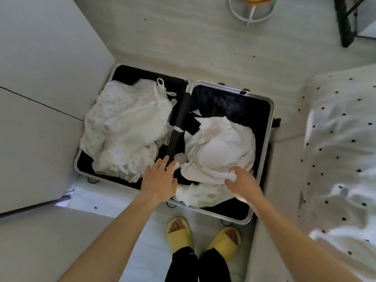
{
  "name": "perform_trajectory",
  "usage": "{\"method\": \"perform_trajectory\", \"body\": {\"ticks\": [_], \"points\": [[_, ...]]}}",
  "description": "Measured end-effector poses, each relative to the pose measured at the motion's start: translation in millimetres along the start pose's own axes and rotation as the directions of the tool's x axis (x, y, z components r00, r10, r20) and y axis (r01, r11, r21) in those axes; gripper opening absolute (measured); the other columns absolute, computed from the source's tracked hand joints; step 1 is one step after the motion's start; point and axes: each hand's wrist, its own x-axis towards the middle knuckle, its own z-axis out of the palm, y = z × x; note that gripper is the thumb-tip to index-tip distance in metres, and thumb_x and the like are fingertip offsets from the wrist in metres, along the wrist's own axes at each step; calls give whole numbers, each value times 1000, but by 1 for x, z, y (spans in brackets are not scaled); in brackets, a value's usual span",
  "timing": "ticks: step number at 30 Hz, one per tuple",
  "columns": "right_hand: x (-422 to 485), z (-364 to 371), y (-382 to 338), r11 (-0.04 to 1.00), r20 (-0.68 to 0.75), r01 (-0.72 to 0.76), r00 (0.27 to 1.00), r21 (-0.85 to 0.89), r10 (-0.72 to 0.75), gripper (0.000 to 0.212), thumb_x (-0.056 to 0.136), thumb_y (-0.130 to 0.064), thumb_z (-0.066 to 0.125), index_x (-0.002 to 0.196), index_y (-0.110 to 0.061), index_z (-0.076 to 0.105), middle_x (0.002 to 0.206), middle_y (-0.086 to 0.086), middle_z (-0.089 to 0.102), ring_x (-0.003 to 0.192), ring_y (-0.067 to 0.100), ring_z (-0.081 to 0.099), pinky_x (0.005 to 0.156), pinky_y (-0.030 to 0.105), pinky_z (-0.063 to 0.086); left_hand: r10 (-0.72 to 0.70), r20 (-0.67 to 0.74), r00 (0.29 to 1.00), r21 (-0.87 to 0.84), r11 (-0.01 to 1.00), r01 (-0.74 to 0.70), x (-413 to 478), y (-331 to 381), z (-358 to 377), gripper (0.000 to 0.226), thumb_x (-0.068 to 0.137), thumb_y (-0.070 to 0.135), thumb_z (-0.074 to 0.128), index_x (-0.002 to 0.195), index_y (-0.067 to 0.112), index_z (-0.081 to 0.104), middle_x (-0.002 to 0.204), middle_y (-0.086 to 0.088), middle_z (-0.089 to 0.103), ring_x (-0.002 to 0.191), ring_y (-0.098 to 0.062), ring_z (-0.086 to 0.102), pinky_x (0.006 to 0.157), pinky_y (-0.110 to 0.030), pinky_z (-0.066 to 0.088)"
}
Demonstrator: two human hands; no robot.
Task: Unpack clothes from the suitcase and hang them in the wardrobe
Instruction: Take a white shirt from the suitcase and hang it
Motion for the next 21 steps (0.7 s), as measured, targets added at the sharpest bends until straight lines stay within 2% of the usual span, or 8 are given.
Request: {"method": "perform_trajectory", "body": {"ticks": [3,7,9,11,14,18,20,21], "points": [[72,65,25,1000,14,-28,1000,14,28,66,96,-38,57,152,-16,30,154,11,34,137,30,39,106,35,36,-25,22,999,6,1000,25,57,-12,77,66,104,41,34,159,23,3,167,-4,-7,153,-27,4,120,-50,16],[136,143,53,1000,63,9,998,21,-10,81,93,-37,62,156,-18,15,160,6,18,141,28,33,109,36,33,-103,30,994,-38,994,104,106,-31,169,74,104,43,34,158,16,-8,166,-3,-13,152,-27,12,119,-47,19],[153,164,65,998,68,19,998,-52,-15,77,95,-36,58,156,-22,14,151,11,31,130,34,45,101,41,41,-111,26,993,-87,990,113,117,-35,199,77,103,41,36,158,14,-11,166,-3,-14,152,-24,9,119,-48,20],[165,176,70,991,-1,31,1000,-129,-31,61,99,-34,51,153,-23,24,135,14,48,117,36,53,90,41,45,-128,24,992,-140,982,130,124,-37,219,79,102,36,39,157,15,-12,165,-1,-16,154,-20,0,120,-49,20],[165,173,62,993,-88,53,994,-105,-63,41,101,-33,45,140,-19,48,123,11,53,112,35,55,85,39,44,-133,113,985,-162,975,150,126,-42,222,79,101,33,41,158,14,-11,165,0,-17,154,-20,-1,120,-49,21],[134,129,39,995,-148,94,984,-38,-99,43,100,-36,44,139,-19,47,123,7,52,108,30,56,85,38,45,-104,330,938,-88,986,140,115,-39,182,74,102,33,40,159,15,-4,167,-2,-9,152,-24,9,119,-47,23],[112,91,24,994,-177,106,979,23,-100,39,99,-36,46,133,-18,50,118,5,53,104,28,55,80,35,42,-74,349,934,-103,988,116,102,-26,145,73,102,34,41,159,16,-1,167,-3,-6,152,-25,10,119,-45,24],[99,69,16,992,-198,114,975,49,-102,33,97,-35,47,124,-17,55,110,3,55,99,28,55,76,35,40,-54,344,938,-126,987,103,93,-17,122,73,102,34,42,159,17,0,167,-3,-6,152,-25,10,119,-44,24]]}}
